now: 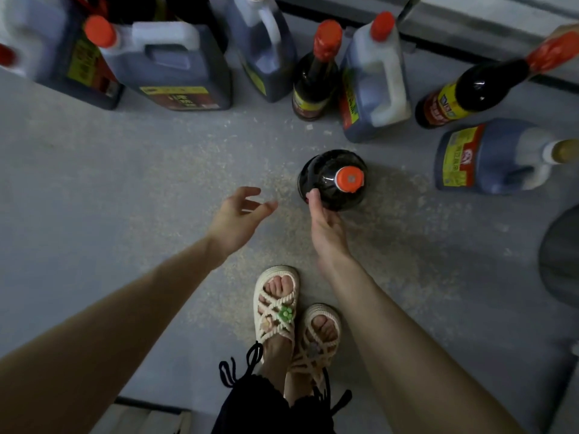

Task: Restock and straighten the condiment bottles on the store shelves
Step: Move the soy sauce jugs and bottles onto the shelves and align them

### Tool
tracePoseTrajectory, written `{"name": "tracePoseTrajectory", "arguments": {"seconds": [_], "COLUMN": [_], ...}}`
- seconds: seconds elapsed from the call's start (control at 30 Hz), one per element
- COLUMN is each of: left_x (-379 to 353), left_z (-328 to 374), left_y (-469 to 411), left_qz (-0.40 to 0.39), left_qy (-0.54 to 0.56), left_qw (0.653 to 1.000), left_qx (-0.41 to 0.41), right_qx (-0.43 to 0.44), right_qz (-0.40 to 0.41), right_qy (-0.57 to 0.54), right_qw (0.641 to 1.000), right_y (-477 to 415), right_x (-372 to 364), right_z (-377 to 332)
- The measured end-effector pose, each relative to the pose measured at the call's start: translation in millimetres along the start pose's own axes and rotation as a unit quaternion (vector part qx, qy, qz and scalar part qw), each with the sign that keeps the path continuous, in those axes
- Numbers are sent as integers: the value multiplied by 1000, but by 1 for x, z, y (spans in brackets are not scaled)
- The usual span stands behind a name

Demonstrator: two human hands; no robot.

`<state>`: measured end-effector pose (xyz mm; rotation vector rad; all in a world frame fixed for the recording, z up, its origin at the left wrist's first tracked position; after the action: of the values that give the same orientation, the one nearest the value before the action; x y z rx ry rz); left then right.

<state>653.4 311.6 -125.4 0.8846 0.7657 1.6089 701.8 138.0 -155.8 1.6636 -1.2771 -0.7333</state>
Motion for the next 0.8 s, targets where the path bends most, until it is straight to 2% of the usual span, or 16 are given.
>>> {"name": "tracePoseTrajectory", "arguments": {"seconds": [0.23,0.47,0.63,0.8], "left_x": [1,-14,-29,-43], "left_z": [5,34,65,116], "left_y": [5,30,71,137], "left_qz": [-5,-23,-39,-61], "left_qy": [9,13,21,46], "left_qw": [1000,999,997,992], "left_qx": [-5,-30,-58,-103], "right_qx": [50,67,102,161], "right_qz": [66,51,43,43], "right_qy": [11,64,94,66], "right_qw": [997,994,989,984], "right_y": [3,29,87,171], "right_x": [28,56,74,97], "right_z": [-17,-53,-74,-129]}}
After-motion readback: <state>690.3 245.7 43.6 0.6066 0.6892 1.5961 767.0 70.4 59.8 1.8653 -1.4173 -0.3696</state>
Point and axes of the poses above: each hand's wrist, its own y-axis away from the middle knuckle, its own x-axis out of the back of the hand, z = x × y, the point moved 10 cm from there along -y, towards the middle knuckle, and after that the axes turned 6 degrees about -z, right-handed, at the moved point
